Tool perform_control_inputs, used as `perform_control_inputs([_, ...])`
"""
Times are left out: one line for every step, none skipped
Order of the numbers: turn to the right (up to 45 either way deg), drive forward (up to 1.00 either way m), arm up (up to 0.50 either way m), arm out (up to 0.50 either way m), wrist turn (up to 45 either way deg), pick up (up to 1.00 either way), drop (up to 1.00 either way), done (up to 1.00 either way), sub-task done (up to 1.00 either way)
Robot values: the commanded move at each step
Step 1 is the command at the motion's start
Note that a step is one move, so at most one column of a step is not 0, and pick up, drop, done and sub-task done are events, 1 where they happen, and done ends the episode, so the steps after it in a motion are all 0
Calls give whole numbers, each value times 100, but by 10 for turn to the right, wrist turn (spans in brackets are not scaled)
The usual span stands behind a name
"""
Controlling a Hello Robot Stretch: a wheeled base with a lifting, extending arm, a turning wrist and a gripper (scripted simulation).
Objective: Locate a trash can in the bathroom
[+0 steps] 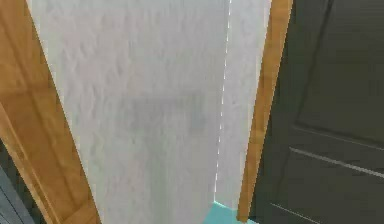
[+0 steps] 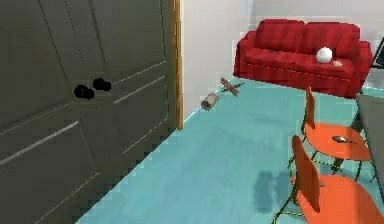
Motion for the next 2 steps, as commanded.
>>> perform_control_inputs([-450, 0, 0, 0, 0, 0, 0, 0, 0])
perform_control_inputs([-450, 0, 0, 0, 0, 0, 0, 0, 0])
